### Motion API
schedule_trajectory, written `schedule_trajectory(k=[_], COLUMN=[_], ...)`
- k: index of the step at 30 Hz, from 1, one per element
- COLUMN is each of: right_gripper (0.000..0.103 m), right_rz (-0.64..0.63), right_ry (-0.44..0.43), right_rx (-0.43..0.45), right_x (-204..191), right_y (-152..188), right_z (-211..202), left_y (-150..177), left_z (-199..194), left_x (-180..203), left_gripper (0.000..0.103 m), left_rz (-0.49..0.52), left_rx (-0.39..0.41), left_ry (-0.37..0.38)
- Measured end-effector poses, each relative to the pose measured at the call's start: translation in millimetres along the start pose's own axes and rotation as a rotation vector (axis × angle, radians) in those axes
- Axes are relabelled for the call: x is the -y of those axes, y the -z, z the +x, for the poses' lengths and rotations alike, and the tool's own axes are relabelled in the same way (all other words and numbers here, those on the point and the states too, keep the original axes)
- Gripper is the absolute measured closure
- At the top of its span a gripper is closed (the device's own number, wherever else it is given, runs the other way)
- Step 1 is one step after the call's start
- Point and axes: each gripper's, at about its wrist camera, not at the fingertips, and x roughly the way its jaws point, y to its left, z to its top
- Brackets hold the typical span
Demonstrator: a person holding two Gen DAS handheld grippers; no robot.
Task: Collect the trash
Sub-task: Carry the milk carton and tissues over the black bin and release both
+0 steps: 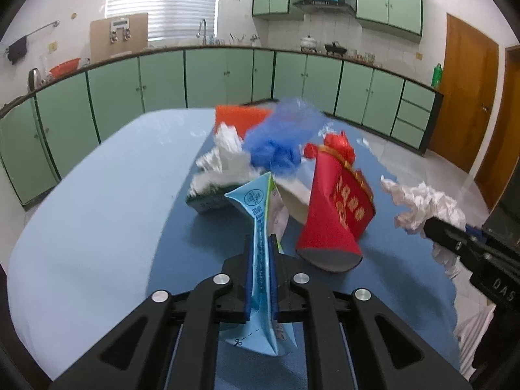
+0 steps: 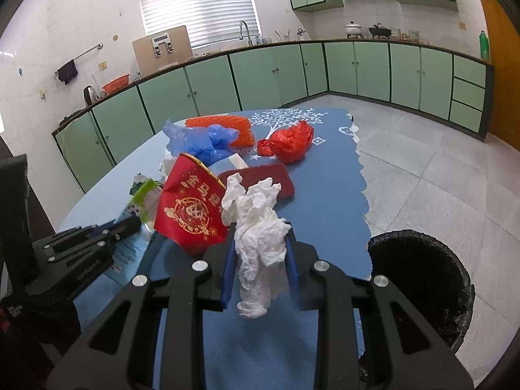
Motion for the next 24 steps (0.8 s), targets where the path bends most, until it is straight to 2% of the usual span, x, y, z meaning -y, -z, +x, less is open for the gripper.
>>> schedule_trajectory(k=[13, 24], right_gripper=[0.077, 0.077], right_rz=[0.019, 0.037], right_ry=[-0.002, 0.087], right_rx=[0.085, 0.151], right_x=[4, 36], right_y=[-22, -38], right_z=[-38, -75], left_y=[-32, -57], left_z=[-37, -38], left_x=[16, 64], left_gripper=[0.095, 0.095], left_rz=[0.029, 0.082], left_rx=[0.098, 0.137], left_ry=[0.075, 0.190])
